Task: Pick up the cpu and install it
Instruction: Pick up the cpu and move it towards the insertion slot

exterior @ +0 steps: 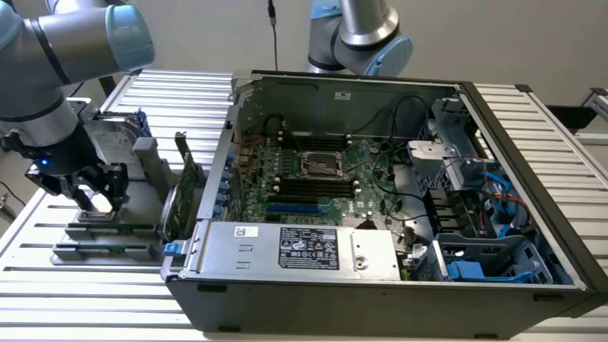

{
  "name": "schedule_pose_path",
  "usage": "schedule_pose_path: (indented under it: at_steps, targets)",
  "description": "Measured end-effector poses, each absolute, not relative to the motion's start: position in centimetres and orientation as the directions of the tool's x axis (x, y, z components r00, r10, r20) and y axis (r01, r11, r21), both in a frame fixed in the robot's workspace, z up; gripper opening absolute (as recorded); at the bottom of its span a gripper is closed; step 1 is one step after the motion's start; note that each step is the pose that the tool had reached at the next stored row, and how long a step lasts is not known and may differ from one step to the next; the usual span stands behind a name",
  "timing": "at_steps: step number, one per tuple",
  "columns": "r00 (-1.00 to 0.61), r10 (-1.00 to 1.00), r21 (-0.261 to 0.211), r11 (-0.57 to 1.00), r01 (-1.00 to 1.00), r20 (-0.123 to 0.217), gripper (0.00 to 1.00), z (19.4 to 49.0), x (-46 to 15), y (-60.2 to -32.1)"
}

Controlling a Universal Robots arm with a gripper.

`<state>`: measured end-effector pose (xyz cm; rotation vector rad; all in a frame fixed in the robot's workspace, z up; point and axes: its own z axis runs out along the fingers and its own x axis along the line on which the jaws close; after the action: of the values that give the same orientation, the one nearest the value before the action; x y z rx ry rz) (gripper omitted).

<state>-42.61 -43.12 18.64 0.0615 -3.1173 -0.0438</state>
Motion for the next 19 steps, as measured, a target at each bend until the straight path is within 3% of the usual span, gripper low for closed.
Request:
schedule_pose_path:
  at_steps: [10, 14, 19]
  targets:
    - [-0.999, -0.045, 0.028, 0.999, -0.044, 0.023, 0.60, 18.3, -42.6, -43.2]
    - [-0.999, -0.045, 0.029, 0.999, -0.044, 0.023, 0.55, 18.3, -42.6, -43.2]
    - [-0.999, -0.045, 0.031, 0.999, -0.044, 0.026, 0.55, 19.4, -42.6, -43.2]
